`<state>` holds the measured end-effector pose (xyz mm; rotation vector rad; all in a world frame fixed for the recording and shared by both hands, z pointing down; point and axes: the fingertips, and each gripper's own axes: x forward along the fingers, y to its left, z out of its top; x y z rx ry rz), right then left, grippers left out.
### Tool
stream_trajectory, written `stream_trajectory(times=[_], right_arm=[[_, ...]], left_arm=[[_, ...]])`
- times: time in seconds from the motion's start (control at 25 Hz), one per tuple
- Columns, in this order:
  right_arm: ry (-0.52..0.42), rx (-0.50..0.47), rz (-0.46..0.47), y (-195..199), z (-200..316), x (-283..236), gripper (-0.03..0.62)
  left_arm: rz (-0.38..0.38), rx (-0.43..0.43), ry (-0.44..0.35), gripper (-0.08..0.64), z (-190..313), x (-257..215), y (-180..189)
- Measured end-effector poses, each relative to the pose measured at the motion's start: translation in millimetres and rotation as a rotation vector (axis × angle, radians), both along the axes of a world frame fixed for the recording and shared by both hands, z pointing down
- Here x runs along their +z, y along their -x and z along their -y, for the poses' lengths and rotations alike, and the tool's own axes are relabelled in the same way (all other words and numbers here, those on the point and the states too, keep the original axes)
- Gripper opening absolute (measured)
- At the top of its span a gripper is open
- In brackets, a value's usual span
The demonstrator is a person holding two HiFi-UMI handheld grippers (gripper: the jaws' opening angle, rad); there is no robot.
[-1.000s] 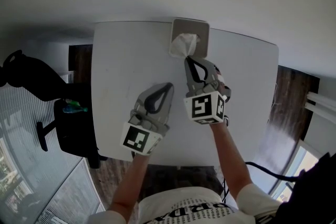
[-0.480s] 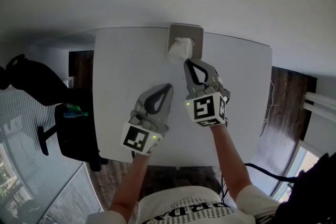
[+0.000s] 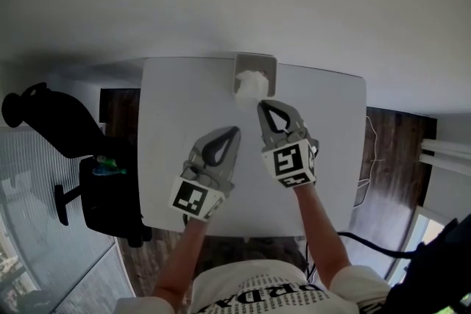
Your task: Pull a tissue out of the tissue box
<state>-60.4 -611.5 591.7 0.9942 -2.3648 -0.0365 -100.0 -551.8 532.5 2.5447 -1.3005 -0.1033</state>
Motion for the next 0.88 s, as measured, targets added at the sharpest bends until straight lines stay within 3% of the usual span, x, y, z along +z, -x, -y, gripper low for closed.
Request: stream_trajectory(times=[0.88], right_arm=[[0.072, 0.025, 0.134, -9.7, -127.5, -97.2, 0.009]], left_arm=[[0.049, 0.174, -0.03, -0.008, -81.1, -69.8, -17.0]])
